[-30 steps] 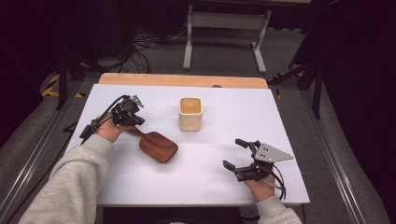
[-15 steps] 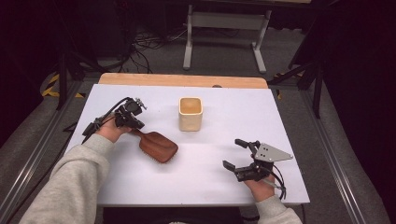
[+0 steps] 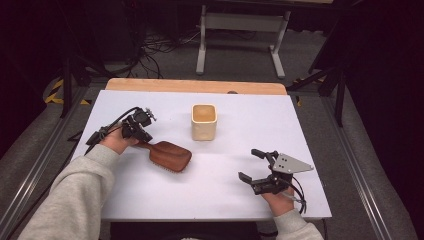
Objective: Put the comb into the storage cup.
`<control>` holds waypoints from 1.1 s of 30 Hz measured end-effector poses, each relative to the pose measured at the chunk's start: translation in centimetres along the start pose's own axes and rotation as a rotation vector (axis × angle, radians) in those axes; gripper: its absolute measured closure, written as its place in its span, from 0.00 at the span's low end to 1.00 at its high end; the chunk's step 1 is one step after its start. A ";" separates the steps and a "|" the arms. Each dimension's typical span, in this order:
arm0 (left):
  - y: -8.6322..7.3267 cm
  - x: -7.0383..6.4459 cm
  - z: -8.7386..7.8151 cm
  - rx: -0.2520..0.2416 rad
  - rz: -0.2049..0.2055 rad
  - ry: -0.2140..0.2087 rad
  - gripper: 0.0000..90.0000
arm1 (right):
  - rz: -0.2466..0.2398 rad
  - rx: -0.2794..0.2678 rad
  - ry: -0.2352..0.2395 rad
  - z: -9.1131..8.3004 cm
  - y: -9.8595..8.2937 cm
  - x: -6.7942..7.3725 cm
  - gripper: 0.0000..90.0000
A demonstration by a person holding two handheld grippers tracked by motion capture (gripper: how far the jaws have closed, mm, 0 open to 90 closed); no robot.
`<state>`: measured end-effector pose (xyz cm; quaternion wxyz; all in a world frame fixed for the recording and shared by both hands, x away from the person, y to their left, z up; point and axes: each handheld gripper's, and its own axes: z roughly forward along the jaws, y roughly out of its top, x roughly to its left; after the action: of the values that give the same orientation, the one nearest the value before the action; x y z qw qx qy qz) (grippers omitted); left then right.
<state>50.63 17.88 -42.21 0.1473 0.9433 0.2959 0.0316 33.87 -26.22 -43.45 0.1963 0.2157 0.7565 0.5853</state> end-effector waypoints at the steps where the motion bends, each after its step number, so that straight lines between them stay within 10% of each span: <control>1: 0.0 0.0 -0.1 0.009 0.013 0.002 1.00 | -0.001 0.000 0.000 0.0 0.0 0.0 0.11; 27: -2.0 -0.3 -1.1 0.062 0.065 -0.062 1.00 | -0.003 0.003 0.003 0.1 0.0 0.0 0.11; 33: -2.4 0.2 -2.4 -0.014 0.058 -0.164 0.61 | -0.003 0.000 0.005 0.0 0.0 0.0 0.11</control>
<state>49.12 20.53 -40.63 0.1768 0.9498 0.2552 -0.0395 33.86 -26.16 -43.46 0.1953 0.2132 0.7574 0.5854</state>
